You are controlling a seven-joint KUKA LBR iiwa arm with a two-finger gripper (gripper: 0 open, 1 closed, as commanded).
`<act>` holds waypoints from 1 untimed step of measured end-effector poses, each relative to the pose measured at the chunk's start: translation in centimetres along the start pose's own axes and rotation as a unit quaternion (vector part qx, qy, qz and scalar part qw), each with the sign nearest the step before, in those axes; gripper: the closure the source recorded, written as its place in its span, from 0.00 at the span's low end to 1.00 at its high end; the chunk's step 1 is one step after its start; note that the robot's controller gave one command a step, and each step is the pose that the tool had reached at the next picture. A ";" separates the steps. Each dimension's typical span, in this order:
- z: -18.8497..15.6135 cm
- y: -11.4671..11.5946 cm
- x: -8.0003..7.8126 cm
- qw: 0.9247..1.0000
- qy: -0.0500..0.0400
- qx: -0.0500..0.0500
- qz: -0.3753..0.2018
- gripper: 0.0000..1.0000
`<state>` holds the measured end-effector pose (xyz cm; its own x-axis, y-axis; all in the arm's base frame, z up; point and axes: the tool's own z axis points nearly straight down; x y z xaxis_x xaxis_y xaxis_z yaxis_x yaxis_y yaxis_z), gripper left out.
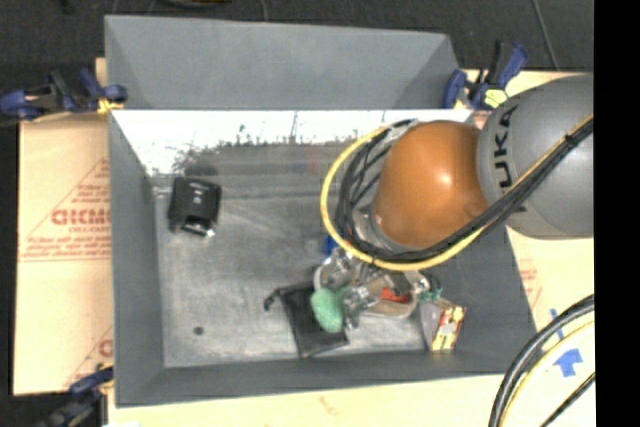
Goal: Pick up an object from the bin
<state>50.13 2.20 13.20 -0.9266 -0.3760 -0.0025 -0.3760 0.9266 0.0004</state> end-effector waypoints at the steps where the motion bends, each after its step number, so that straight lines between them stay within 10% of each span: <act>1: 0.0 0.0 0.0 1.000 0.000 0.000 0.000 1.00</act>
Offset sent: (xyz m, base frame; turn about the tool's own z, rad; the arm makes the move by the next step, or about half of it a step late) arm -0.0002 -0.0121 0.0751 -0.0462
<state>50.12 2.20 13.20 -0.9268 -0.3755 -0.0024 -0.3755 0.9268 0.0008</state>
